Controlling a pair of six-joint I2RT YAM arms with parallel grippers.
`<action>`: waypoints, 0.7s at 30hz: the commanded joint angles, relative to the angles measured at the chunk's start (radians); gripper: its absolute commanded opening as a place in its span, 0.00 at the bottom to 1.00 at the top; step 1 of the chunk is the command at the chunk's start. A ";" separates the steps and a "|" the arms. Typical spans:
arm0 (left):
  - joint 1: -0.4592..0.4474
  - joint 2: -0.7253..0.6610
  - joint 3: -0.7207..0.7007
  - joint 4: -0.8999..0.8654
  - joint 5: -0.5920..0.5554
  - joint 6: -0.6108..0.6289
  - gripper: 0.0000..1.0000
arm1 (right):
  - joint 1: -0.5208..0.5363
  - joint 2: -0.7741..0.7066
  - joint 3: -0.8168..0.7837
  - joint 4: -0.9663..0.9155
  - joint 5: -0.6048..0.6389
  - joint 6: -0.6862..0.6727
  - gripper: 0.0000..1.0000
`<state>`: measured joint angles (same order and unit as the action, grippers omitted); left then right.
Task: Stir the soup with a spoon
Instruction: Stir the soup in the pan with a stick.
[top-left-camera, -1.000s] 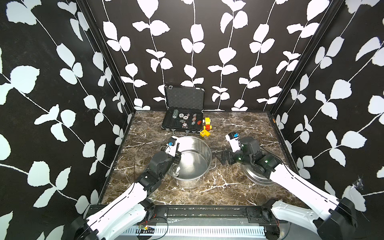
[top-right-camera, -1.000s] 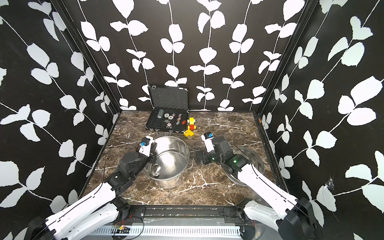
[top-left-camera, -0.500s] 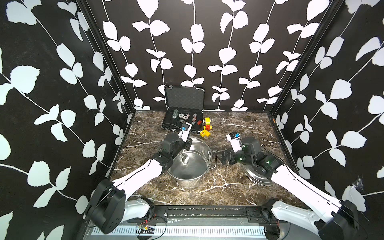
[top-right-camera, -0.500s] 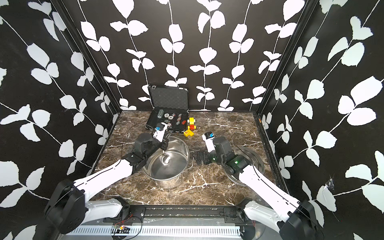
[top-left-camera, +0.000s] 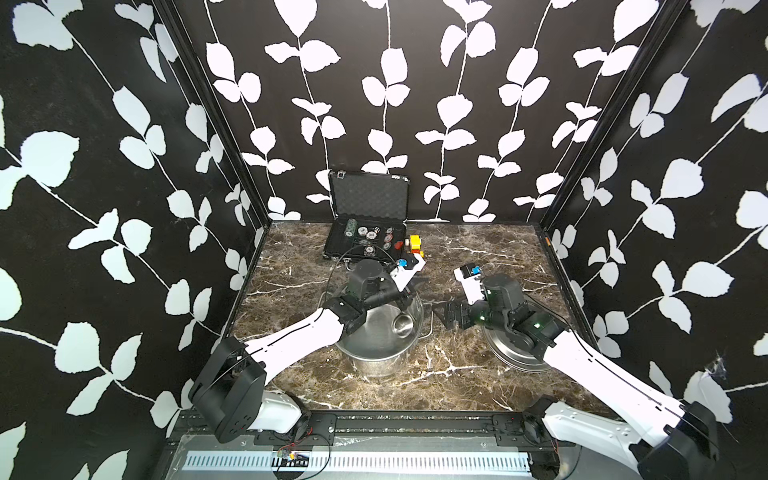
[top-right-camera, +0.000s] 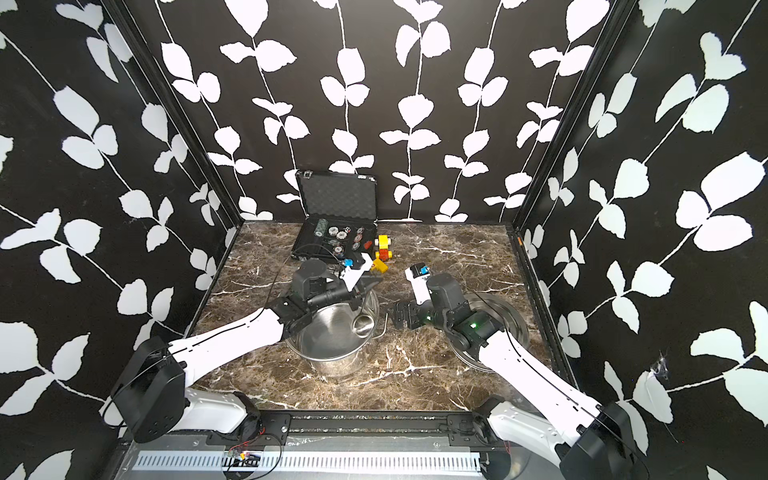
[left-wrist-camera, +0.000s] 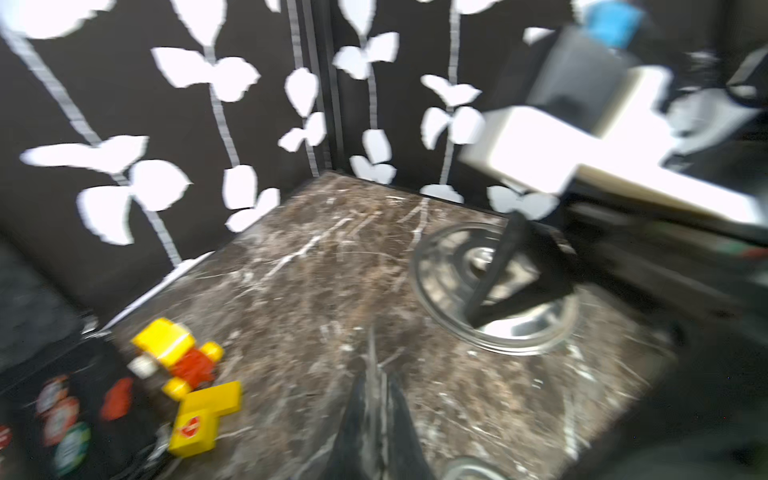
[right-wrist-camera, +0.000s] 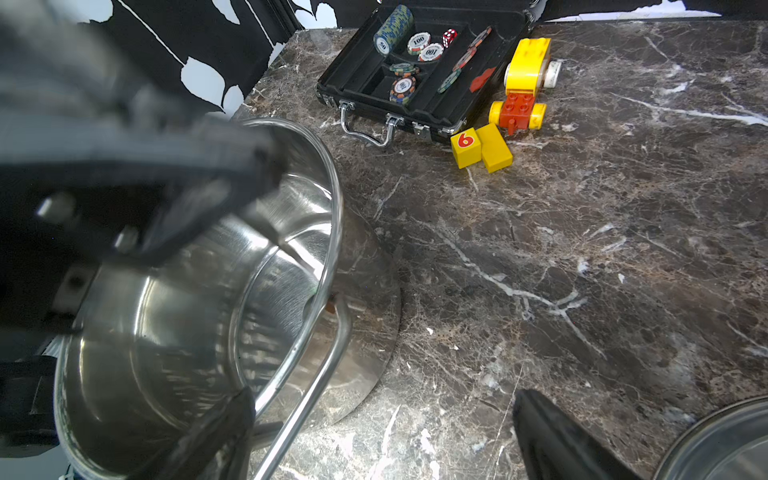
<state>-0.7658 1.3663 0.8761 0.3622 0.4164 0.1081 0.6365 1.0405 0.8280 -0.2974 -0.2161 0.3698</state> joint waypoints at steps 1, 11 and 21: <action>-0.028 -0.080 -0.015 -0.062 0.081 0.044 0.00 | 0.009 -0.005 -0.008 0.015 0.013 -0.002 0.99; -0.047 -0.313 -0.163 -0.244 0.071 0.039 0.00 | 0.009 0.009 -0.009 0.030 0.003 0.001 0.99; -0.046 -0.586 -0.298 -0.364 -0.210 -0.022 0.00 | 0.010 0.047 0.017 0.040 -0.017 -0.004 0.99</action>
<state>-0.8108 0.8303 0.5976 0.0444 0.3462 0.1238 0.6365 1.0752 0.8276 -0.2947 -0.2218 0.3698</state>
